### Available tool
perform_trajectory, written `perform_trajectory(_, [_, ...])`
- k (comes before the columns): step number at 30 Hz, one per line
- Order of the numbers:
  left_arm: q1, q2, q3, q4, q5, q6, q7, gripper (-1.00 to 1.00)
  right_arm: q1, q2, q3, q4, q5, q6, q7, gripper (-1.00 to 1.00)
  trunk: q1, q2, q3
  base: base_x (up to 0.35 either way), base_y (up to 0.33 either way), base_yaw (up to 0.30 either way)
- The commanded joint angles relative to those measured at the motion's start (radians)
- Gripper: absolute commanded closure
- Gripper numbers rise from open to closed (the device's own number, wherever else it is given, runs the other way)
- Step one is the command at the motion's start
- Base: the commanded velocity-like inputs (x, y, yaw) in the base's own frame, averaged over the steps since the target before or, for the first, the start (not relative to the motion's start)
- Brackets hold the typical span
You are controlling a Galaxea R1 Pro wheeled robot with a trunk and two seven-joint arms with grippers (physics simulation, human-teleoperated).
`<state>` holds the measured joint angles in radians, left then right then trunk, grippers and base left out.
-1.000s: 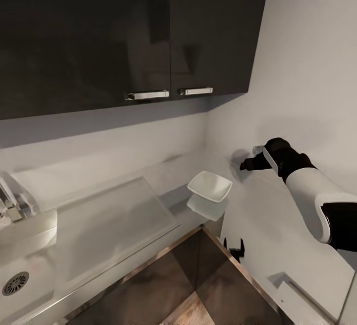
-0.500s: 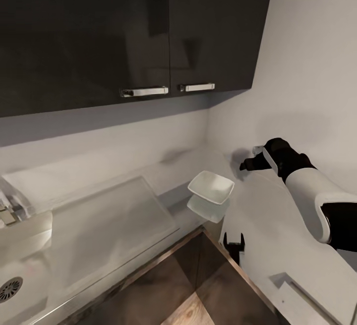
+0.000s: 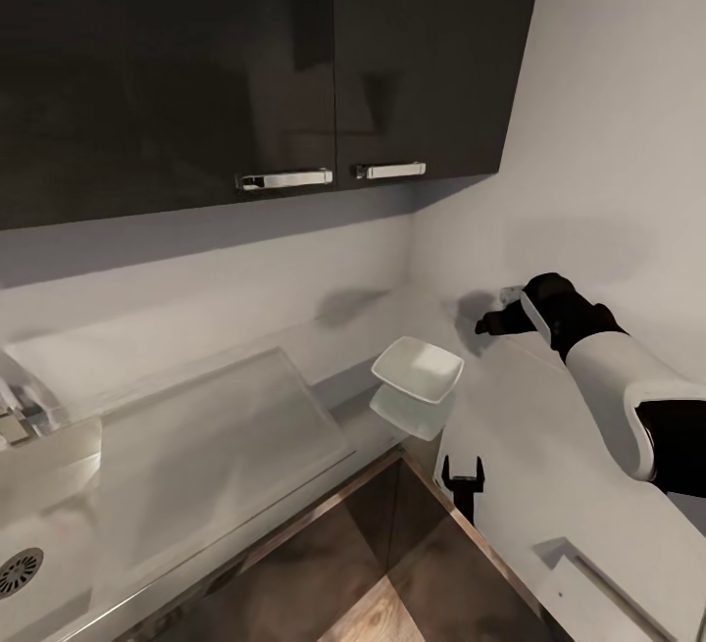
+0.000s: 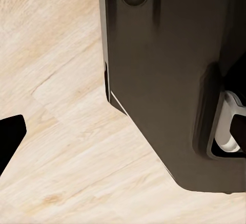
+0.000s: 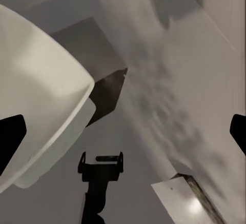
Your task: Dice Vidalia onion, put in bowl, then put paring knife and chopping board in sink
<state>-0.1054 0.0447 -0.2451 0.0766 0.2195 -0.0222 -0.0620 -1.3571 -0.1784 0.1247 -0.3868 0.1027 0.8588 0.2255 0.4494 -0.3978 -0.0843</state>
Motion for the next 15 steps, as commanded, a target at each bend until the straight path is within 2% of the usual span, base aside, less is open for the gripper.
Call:
perform_trajectory(1, [-0.002,0.000,-0.008,0.003,0.011,-0.002,-0.005,-1.00,-0.001,-0.001,0.004,-0.001,0.011,0.002,0.009,-1.00,0.001,-0.002,-0.002,0.000,0.000,0.000])
perform_trajectory(11, [-0.002,0.000,-0.008,0.003,0.010,-0.002,-0.007,-1.00,-0.001,-0.001,0.004,-0.001,0.009,-0.002,0.007,-1.00,0.001,-0.002,-0.002,0.003,0.000,0.000])
perform_trajectory(15, [-0.002,0.000,-0.008,0.003,0.011,-0.002,-0.007,-1.00,0.000,-0.002,0.004,-0.001,0.010,-0.001,0.006,-1.00,0.001,-0.002,-0.002,0.171,0.036,0.000])
